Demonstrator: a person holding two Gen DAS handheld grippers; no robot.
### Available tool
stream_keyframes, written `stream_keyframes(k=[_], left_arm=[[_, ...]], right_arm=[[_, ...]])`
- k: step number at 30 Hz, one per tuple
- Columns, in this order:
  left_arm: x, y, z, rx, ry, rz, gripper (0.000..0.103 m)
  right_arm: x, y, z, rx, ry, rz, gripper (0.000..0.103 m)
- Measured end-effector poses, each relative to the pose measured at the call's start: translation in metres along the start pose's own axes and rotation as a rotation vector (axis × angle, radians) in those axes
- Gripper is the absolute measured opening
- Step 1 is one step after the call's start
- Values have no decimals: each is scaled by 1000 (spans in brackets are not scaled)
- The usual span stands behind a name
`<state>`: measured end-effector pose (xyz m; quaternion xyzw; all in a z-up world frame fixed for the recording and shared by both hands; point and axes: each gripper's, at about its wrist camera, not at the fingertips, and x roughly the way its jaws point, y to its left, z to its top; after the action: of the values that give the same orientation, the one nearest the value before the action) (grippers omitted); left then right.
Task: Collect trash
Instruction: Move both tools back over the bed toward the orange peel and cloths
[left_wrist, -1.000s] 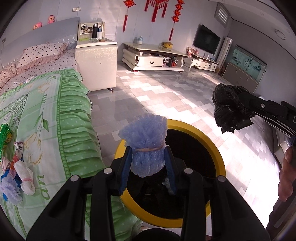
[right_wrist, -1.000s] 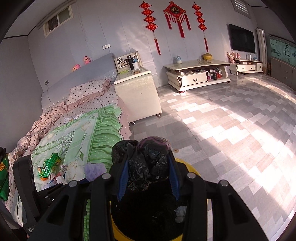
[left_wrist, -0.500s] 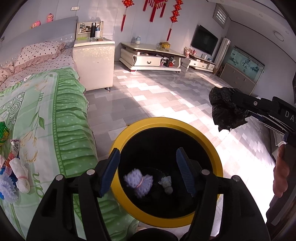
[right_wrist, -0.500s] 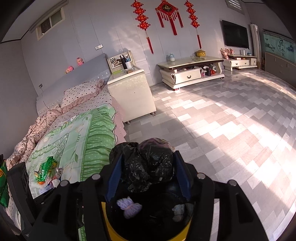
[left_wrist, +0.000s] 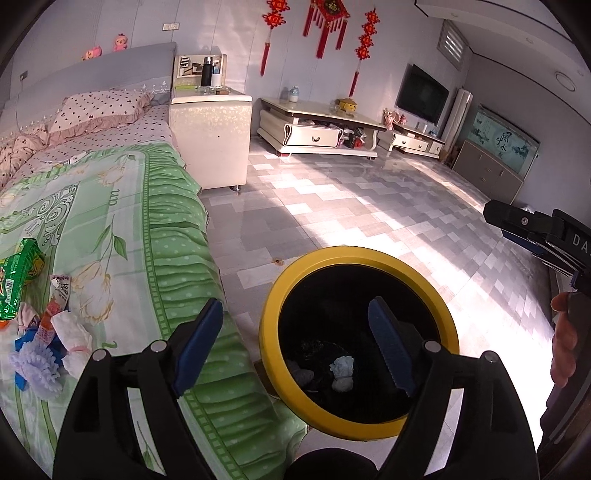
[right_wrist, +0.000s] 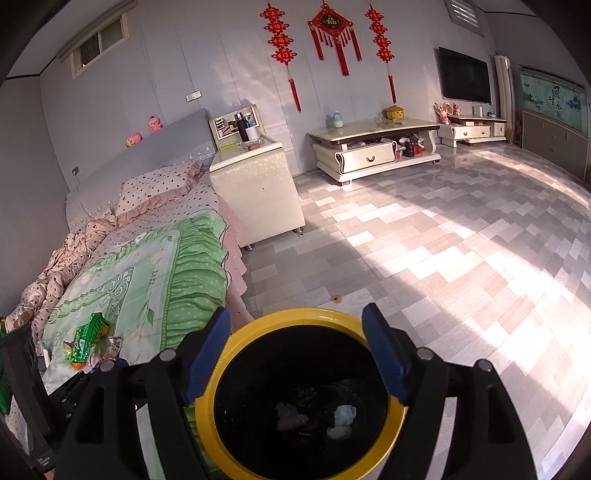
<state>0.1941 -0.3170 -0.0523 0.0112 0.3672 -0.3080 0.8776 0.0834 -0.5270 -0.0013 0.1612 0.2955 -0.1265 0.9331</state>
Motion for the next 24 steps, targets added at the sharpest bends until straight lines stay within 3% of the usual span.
stream_keyframes(k=[8, 12, 24], left_arm=[[-30, 40, -4, -36, -36, 61, 80], [-46, 69, -6, -66, -53, 106, 81], [-100, 195, -10, -198, -106, 289, 81]], right_arm=[[-10, 30, 0, -35, -19, 20, 79], [-15, 56, 0, -78, -45, 78, 90], [-3, 164, -5, -237, -29, 218, 93]])
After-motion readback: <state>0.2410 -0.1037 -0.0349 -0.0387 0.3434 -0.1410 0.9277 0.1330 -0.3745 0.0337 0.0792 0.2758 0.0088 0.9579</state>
